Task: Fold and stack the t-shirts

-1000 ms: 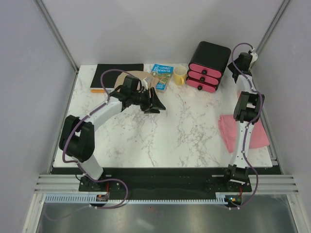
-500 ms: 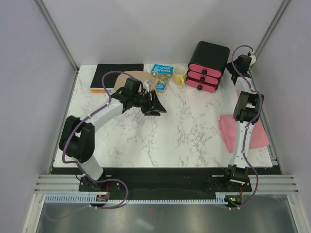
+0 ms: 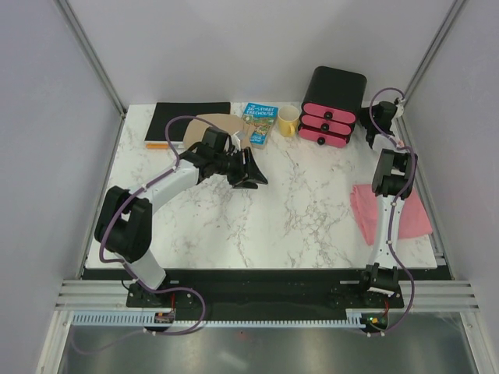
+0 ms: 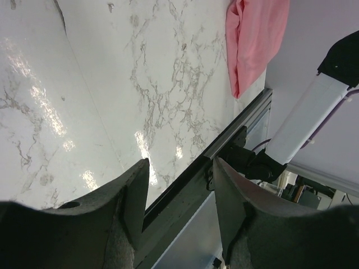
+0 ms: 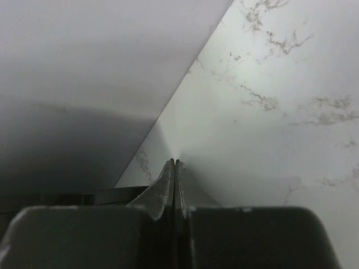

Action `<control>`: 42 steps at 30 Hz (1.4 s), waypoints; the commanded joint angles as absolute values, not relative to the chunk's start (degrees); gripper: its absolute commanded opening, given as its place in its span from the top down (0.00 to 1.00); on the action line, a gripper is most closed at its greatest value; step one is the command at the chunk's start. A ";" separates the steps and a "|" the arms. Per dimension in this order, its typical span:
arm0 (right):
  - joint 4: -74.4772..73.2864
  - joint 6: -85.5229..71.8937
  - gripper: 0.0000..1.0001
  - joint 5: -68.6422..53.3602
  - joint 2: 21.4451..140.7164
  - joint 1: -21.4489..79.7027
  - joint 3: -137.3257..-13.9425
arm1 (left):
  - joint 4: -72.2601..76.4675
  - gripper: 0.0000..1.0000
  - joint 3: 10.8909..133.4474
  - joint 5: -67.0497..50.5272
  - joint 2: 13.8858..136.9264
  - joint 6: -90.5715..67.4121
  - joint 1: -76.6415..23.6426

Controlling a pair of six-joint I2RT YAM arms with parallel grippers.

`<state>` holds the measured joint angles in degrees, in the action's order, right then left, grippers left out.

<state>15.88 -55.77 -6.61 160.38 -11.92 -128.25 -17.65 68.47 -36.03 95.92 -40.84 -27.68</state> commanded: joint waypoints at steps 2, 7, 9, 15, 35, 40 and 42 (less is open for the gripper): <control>20.38 -57.92 1.00 -12.56 159.88 -10.99 -125.61 | -17.14 0.44 70.05 -35.07 95.27 -39.02 -28.91; 22.58 -57.04 1.00 -15.73 156.98 -10.99 -122.00 | -17.05 0.44 70.93 -34.37 96.24 -39.72 -30.14; 24.86 -56.69 1.00 -16.43 154.08 -10.99 -117.53 | -17.05 0.44 71.28 -33.93 96.33 -39.81 -30.41; 26.81 -56.26 1.00 -22.22 148.98 -10.64 -110.05 | -17.05 0.44 72.24 -32.96 97.12 -40.25 -31.64; 24.71 -50.46 0.99 -29.35 123.94 -7.38 -79.02 | -17.14 0.45 76.64 -32.25 98.70 -40.43 -32.78; 18.91 -46.76 1.00 -28.65 118.13 -7.38 -76.64 | -18.10 0.45 77.26 -31.90 98.00 -39.55 -32.78; 18.45 -46.93 1.00 -29.87 116.29 -7.38 -74.90 | -18.46 0.45 77.17 -31.82 97.74 -39.38 -32.78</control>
